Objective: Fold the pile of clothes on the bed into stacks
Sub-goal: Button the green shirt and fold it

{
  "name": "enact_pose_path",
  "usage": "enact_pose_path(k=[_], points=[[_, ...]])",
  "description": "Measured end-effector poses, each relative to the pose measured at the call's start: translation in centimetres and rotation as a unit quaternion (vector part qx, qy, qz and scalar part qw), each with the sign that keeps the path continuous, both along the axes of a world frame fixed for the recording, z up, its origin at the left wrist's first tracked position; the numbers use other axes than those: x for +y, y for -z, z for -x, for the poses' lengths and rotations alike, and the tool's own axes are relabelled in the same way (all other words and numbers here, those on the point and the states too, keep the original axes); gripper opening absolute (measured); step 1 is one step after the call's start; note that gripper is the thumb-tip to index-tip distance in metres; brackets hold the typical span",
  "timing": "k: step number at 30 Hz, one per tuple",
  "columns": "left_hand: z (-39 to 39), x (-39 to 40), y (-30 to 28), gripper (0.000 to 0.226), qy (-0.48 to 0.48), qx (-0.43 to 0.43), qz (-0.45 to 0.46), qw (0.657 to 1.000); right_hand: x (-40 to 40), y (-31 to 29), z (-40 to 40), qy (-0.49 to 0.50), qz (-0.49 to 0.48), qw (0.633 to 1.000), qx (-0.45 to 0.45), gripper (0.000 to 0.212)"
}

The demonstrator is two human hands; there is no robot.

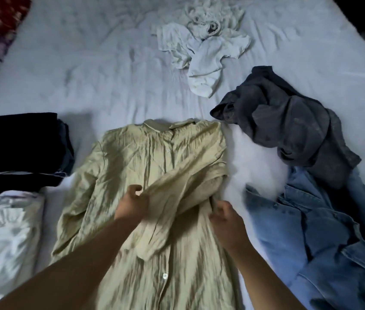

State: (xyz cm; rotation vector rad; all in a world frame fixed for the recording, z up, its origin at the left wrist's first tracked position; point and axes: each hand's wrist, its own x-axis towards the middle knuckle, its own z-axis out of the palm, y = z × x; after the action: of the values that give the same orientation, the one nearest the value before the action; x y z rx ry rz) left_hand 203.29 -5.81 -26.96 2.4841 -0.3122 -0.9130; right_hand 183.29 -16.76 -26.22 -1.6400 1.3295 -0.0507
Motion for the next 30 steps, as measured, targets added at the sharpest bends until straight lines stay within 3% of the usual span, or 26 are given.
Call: enact_pose_path(k=[6,7,10,12,18,21,23,24,26,28,30], points=[[-1.2,7.1,5.1,0.07,0.049,0.041,-0.114,0.991,1.9,2.0,-0.6,-0.054,0.035,0.997,0.044,0.023],[-0.8,7.6,5.2,0.068,0.053,0.041,-0.117,0.991,1.9,2.5,-0.7,-0.054,0.046,0.996,0.047,0.018],[0.0,8.0,4.8,0.033,0.068,0.044,-0.112,0.99,0.9,4.7,-1.3,-0.042,0.104,0.99,0.082,0.017],[0.2,7.9,4.9,0.018,0.025,0.031,-0.065,0.997,-0.4,6.1,-1.7,-0.024,0.142,0.984,0.104,0.022],[0.1,7.9,4.9,0.016,-0.161,0.018,0.114,0.98,-5.6,9.3,-3.1,0.031,0.238,0.963,0.126,0.025],[0.0,8.3,5.2,0.021,-0.303,0.02,0.163,0.939,-7.4,9.8,-4.1,0.078,0.232,0.962,0.119,0.029],[0.2,8.8,5.7,0.046,-0.4,0.068,0.169,0.898,-8.5,9.9,-4.6,0.112,0.217,0.962,0.125,0.036],[0.5,9.0,5.9,0.053,-0.419,0.088,0.162,0.889,-9.0,10.0,-4.8,0.12,0.208,0.961,0.137,0.038],[1.2,9.0,6.3,0.038,-0.396,0.096,0.17,0.897,-9.8,10.4,-5.1,0.117,0.194,0.961,0.161,0.037],[2.0,8.4,6.2,0.014,-0.382,0.061,0.185,0.903,-10.4,10.6,-5.2,0.092,0.204,0.961,0.161,0.031],[2.4,8.0,6.2,0.019,-0.361,-0.001,0.16,0.919,-11.1,10.4,-4.9,0.072,0.221,0.962,0.143,0.025]])
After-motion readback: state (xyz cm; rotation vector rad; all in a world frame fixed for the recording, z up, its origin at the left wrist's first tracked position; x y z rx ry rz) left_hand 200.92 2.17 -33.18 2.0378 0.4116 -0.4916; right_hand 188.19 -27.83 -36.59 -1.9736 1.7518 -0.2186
